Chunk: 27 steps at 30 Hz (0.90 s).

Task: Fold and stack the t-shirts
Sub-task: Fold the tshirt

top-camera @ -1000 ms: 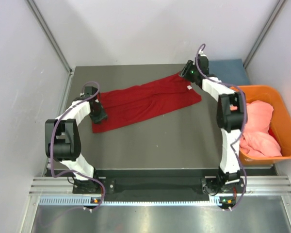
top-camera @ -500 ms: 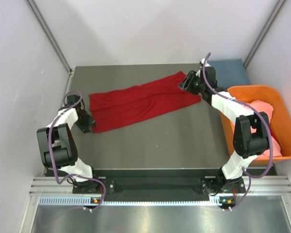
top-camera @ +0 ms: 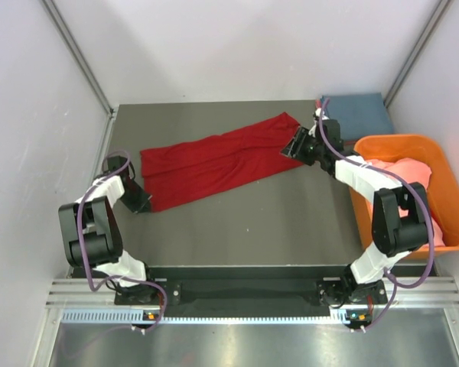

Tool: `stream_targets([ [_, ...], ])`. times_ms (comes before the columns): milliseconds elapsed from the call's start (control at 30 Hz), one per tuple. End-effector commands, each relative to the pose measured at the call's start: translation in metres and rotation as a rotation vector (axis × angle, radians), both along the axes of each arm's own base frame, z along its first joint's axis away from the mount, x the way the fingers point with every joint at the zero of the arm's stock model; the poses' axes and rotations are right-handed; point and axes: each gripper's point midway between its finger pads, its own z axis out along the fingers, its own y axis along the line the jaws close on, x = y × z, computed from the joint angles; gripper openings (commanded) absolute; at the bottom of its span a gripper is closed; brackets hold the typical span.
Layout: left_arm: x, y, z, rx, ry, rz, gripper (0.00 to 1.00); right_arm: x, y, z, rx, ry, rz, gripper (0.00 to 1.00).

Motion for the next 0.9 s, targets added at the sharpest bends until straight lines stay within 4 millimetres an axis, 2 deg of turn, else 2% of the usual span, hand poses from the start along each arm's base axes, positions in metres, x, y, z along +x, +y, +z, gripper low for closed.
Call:
stream_targets([
  [0, -0.019, 0.001, 0.012, 0.021, 0.011, 0.042, 0.0, -0.009, 0.002, 0.015, 0.011, -0.04, 0.015, 0.51],
  [33, -0.021, -0.002, 0.017, 0.018, -0.005, 0.055, 0.0, -0.012, 0.001, 0.01, 0.005, -0.022, 0.005, 0.51],
  [133, -0.036, -0.016, 0.015, -0.014, -0.003, 0.07, 0.0, -0.018, -0.003, 0.01, -0.006, -0.009, -0.019, 0.52],
  [200, -0.055, -0.028, 0.004, -0.068, 0.039, 0.078, 0.0, -0.022, -0.005, 0.01, -0.016, -0.006, -0.027, 0.53],
  [300, -0.068, -0.037, 0.002, -0.104, 0.056, 0.12, 0.13, -0.031, -0.008, 0.0, -0.031, 0.027, -0.035, 0.53],
  [433, -0.071, -0.042, 0.024, -0.108, 0.007, 0.168, 0.28, -0.046, -0.015, -0.018, -0.056, 0.086, -0.054, 0.53],
  [467, -0.063, -0.038, 0.037, -0.092, -0.028, 0.17, 0.29, -0.047, -0.017, -0.021, -0.062, 0.098, -0.064, 0.53],
  [533, -0.063, -0.028, 0.055, -0.028, -0.039, 0.17, 0.32, -0.045, -0.022, -0.026, -0.076, 0.12, -0.109, 0.53],
  [567, -0.047, -0.021, 0.081, 0.001, -0.105, 0.168, 0.33, -0.042, -0.023, -0.025, -0.072, 0.121, -0.129, 0.52],
  [600, -0.041, -0.017, 0.093, 0.018, -0.13, 0.16, 0.33, -0.039, -0.025, -0.029, -0.072, 0.127, -0.153, 0.52],
  [633, -0.028, -0.015, 0.117, 0.032, -0.195, 0.131, 0.33, -0.031, -0.025, -0.026, -0.049, 0.113, -0.192, 0.51],
  [667, -0.02, -0.018, 0.129, 0.018, -0.236, 0.106, 0.33, -0.028, -0.026, -0.03, -0.045, 0.12, -0.211, 0.51],
  [700, -0.012, -0.025, 0.139, -0.003, -0.28, 0.065, 0.33, -0.019, -0.026, -0.027, -0.038, 0.106, -0.231, 0.51],
  [733, 0.003, -0.038, 0.158, -0.044, -0.37, -0.01, 0.43, -0.013, -0.029, -0.026, -0.042, 0.099, -0.256, 0.5],
  [767, 0.01, -0.048, 0.164, -0.058, -0.401, -0.054, 0.68, -0.01, -0.027, -0.036, -0.052, 0.123, -0.257, 0.5],
  [800, 0.015, -0.073, 0.168, -0.078, -0.425, -0.141, 0.7, 0.002, -0.03, -0.029, -0.07, 0.106, -0.282, 0.5],
  [867, 0.03, -0.091, 0.166, -0.085, -0.437, -0.23, 0.71, 0.012, -0.037, -0.041, -0.11, 0.132, -0.326, 0.5],
])
